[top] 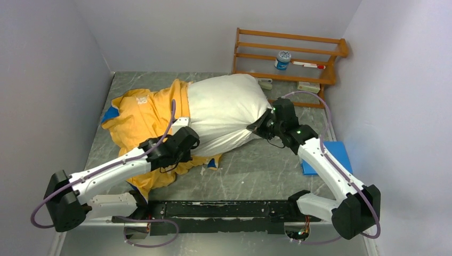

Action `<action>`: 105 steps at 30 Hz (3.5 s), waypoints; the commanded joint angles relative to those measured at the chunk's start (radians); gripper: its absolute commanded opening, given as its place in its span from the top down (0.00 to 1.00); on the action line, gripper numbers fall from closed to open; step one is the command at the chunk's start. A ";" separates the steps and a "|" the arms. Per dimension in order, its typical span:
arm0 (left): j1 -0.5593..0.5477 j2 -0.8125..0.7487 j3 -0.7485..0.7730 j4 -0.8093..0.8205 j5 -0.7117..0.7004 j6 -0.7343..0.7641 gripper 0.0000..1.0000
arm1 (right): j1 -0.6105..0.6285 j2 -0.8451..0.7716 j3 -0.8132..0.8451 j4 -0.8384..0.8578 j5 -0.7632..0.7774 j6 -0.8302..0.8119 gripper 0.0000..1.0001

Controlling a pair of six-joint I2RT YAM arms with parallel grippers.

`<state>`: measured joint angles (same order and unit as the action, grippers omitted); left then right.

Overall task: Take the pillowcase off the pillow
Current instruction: Remove the pillow from the pillowcase.

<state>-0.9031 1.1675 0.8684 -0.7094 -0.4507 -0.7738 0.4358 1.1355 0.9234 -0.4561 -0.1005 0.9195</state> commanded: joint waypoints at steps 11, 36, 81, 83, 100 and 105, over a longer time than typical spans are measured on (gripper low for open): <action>0.004 -0.117 0.033 -0.277 -0.111 0.009 0.95 | -0.162 -0.252 0.045 -0.259 0.335 -0.080 1.00; 0.003 -0.134 0.070 -0.034 0.134 0.222 0.95 | -0.164 -0.240 0.318 -0.232 -0.344 -0.326 0.18; 0.663 0.429 0.513 0.151 0.392 0.527 0.95 | 0.298 0.249 -0.372 0.128 0.133 -0.085 0.61; 0.747 0.354 0.463 0.157 0.386 0.518 0.95 | 0.297 0.242 -0.403 0.142 0.118 -0.073 0.63; 0.615 0.073 0.308 0.278 0.742 0.617 0.95 | 0.295 0.110 0.370 -0.139 0.193 -0.342 0.13; 0.539 -0.068 0.237 0.313 0.713 0.587 0.95 | 0.289 0.312 0.643 -0.312 0.566 -0.289 0.00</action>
<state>-0.3191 1.2182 1.1458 -0.4492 0.2657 -0.1764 0.7292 1.2968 1.4193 -0.5457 0.1589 0.6254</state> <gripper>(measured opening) 0.055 0.982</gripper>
